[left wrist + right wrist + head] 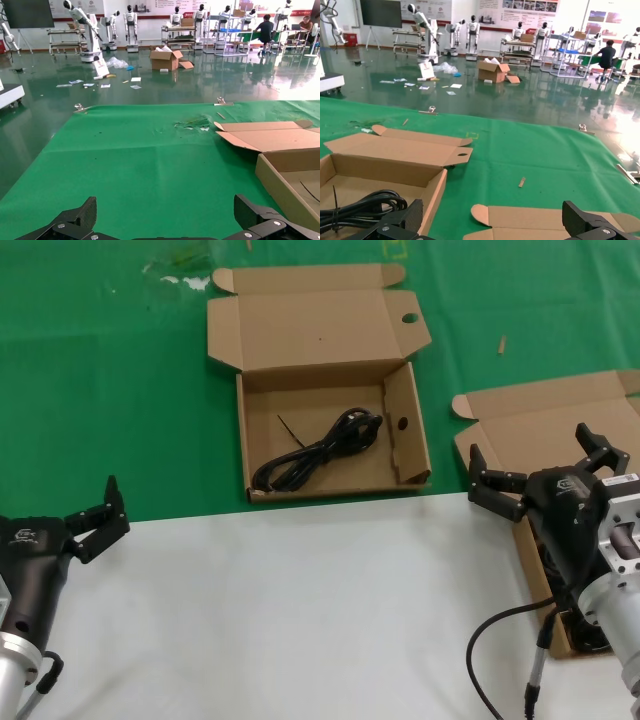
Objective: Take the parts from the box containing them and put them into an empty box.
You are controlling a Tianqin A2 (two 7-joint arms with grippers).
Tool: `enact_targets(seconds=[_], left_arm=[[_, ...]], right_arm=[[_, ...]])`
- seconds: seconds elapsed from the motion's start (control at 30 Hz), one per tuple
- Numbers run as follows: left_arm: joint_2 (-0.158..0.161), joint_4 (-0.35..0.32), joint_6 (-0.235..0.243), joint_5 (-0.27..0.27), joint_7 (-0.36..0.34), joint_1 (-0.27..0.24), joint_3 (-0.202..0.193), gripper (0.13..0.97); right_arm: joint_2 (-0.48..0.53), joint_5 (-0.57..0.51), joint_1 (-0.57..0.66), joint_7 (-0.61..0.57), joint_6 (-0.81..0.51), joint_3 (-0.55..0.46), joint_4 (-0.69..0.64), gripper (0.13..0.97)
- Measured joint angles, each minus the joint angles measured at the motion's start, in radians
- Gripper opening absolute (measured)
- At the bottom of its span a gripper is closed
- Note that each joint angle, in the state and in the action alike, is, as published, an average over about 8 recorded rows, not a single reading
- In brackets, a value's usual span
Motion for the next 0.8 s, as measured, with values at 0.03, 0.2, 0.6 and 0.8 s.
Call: enact_targets(seconds=[0.03,0.2,0.6,0.8], left_arm=[[0.000,0.000,0.000,0.000,0.000,0.000,0.000,0.966],[0.000,0.000,0.000,0.000,0.000,0.000,0.000,0.966],[0.000,0.000,0.000,0.000,0.000,0.000,0.000,0.966],[0.000,0.000,0.000,0.000,0.000,0.000,0.000,0.966]], right_arm=[[-0.001,0.003,-0.003,0.002,0.003,0.002,0.001,0.966],[-0.002,0.007,-0.008,0.005,0.007,0.005,0.003,0.966],[-0.002,0.007,-0.008,0.005,0.007,0.006,0.003,0.966],[-0.002,0.007,-0.008,0.005,0.007,0.006,0.003,0.966]])
